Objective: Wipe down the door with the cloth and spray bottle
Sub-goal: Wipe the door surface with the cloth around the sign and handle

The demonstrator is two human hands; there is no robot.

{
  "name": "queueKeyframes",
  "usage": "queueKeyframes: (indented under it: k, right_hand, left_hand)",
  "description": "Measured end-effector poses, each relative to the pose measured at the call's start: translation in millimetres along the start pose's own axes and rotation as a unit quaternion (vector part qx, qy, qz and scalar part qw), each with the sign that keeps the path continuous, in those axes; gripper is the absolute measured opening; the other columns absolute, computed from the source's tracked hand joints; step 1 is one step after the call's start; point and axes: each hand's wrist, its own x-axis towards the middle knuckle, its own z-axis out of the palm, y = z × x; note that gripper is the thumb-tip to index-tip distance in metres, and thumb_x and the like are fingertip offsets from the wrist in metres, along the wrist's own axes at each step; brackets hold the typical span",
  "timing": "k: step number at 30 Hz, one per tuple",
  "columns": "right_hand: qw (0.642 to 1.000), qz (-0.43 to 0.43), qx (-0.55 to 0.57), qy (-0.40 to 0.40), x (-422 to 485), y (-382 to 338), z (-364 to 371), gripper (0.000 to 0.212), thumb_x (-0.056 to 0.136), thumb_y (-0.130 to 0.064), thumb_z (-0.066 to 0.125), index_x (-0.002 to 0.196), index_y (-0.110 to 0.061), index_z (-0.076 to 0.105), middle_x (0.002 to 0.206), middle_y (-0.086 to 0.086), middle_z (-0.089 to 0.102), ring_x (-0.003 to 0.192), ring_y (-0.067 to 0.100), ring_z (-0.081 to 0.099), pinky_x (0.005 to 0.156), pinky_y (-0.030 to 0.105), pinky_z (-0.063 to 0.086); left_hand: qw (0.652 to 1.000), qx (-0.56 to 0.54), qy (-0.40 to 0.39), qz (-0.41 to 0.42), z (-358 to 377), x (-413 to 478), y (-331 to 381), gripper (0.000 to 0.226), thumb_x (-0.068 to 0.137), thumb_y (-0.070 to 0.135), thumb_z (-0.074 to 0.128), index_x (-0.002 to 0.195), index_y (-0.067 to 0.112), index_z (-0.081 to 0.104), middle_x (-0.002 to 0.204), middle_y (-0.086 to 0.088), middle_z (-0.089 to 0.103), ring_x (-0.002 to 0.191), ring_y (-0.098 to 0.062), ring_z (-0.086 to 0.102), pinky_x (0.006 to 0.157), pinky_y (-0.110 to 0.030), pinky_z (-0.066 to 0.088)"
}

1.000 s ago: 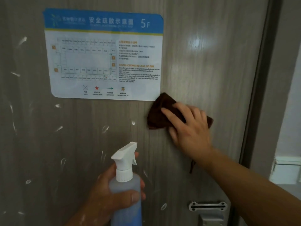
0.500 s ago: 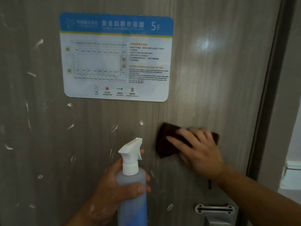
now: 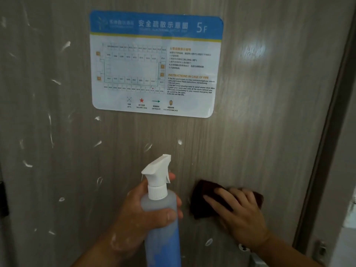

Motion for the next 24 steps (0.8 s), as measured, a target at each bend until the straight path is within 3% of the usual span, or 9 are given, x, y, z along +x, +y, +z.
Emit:
queueKeyframes:
  k: [5, 9, 12, 19, 24]
  right_hand:
    - [0.999, -0.014, -0.01, 0.035, 61.3, 26.3, -14.7, 0.051, 0.094, -0.035, 0.056, 0.144, -0.029, 0.055, 0.135, 0.007, 0.05, 0.107, 0.031, 0.053, 0.087, 0.045, 0.039]
    - [0.996, 0.038, -0.027, 0.078, 137.3, 44.8, -29.8, 0.052, 0.089, -0.032, 0.064, 0.14, -0.024, 0.061, 0.133, 0.01, 0.056, 0.106, 0.032, 0.053, 0.085, 0.044, 0.04]
    - [0.994, 0.061, -0.017, 0.088, 138.0, 34.9, -25.8, 0.052, 0.086, -0.032, 0.067, 0.137, -0.023, 0.065, 0.129, 0.012, 0.06, 0.101, 0.032, 0.054, 0.083, 0.043, 0.04]
    - [0.992, -0.126, 0.004, -0.023, 25.8, -5.5, 9.1, 0.05, 0.092, -0.042, 0.066, 0.14, -0.03, 0.059, 0.132, 0.004, 0.055, 0.101, 0.027, 0.058, 0.088, 0.044, 0.039]
    - [0.999, -0.028, -0.01, 0.046, 123.6, 17.1, -15.2, 0.049, 0.092, -0.036, 0.059, 0.14, -0.026, 0.061, 0.133, 0.009, 0.057, 0.103, 0.031, 0.052, 0.085, 0.044, 0.038]
  left_hand:
    - [1.0, 0.009, -0.003, -0.007, 1.3, 4.7, 5.2, 0.09, 0.04, 0.028, 0.097, 0.123, 0.02, 0.062, 0.088, -0.023, 0.069, 0.073, -0.039, 0.068, 0.064, -0.04, 0.055]
    - [1.0, 0.021, 0.007, -0.008, 0.1, 9.7, 10.2, 0.095, 0.039, 0.032, 0.097, 0.125, 0.019, 0.06, 0.088, -0.021, 0.071, 0.074, -0.037, 0.07, 0.064, -0.039, 0.056]
    - [1.0, 0.015, 0.01, -0.004, -2.9, 8.8, 8.3, 0.093, 0.04, 0.029, 0.097, 0.125, 0.022, 0.06, 0.089, -0.022, 0.069, 0.074, -0.039, 0.068, 0.065, -0.042, 0.055]
    - [1.0, 0.024, 0.002, -0.004, -11.1, -6.0, 6.9, 0.088, 0.044, 0.03, 0.096, 0.124, 0.022, 0.06, 0.089, -0.022, 0.069, 0.075, -0.038, 0.068, 0.066, -0.041, 0.054]
    - [1.0, 0.018, 0.008, -0.005, -9.7, -5.6, 11.5, 0.088, 0.041, 0.029, 0.097, 0.121, 0.02, 0.061, 0.087, -0.022, 0.068, 0.074, -0.039, 0.067, 0.065, -0.041, 0.054]
